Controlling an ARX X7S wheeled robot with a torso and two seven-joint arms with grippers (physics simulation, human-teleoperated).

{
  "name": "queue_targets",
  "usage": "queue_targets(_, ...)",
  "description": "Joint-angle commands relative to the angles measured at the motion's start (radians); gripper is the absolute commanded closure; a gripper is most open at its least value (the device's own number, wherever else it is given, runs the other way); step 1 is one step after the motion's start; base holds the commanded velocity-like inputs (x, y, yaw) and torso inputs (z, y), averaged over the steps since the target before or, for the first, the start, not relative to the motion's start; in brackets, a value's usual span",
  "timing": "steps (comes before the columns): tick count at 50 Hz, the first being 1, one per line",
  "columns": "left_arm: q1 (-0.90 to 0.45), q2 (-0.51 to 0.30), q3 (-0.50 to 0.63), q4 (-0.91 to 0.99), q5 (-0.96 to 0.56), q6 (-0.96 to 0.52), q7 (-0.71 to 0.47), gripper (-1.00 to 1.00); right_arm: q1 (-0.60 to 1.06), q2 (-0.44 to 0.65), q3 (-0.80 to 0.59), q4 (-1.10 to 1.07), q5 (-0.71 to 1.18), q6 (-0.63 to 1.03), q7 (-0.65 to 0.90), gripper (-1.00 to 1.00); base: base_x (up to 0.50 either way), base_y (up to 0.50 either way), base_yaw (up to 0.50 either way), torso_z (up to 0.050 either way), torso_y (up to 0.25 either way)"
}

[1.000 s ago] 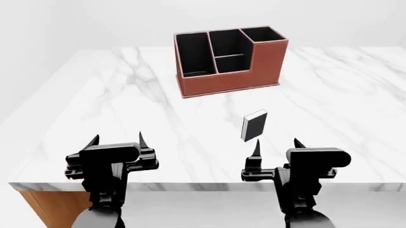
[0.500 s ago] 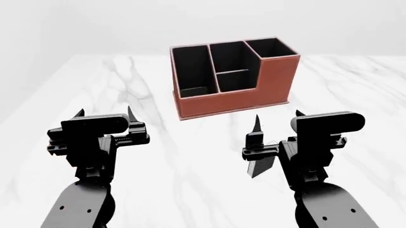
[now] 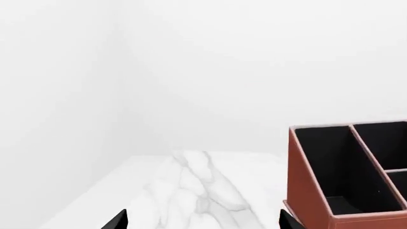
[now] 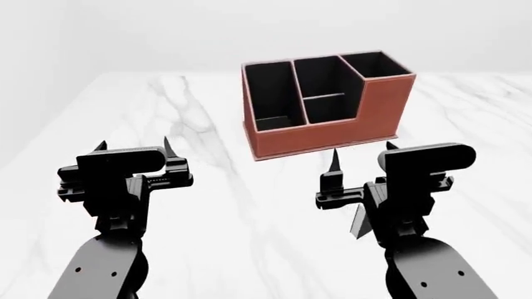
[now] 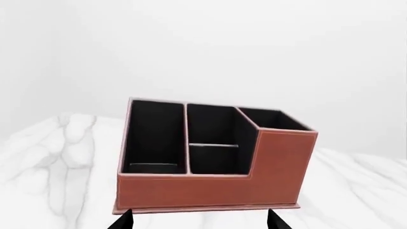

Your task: Pick up the book and place it in the left compartment of the caddy.

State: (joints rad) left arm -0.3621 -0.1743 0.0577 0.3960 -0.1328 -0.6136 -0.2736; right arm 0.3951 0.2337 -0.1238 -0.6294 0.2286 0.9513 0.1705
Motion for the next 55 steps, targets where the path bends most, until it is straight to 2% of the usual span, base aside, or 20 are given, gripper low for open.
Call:
queue_targets(1, -0.002, -0.006, 0.003, -0.006, -0.008, 0.003, -0.006, -1.00, 0.007, 0.007, -0.011, 0.006, -0.005, -0.016, 0.003, -1.00, 0.00, 0.00, 0.00, 0.000, 0.000)
queue_targets(55, -0.005, -0.027, 0.015, -0.017, -0.037, 0.018, -0.031, -1.00, 0.029, 0.017, -0.020, 0.010, 0.033, 0.014, 0.015, -1.00, 0.49, 0.00, 0.00, 0.000, 0.001)
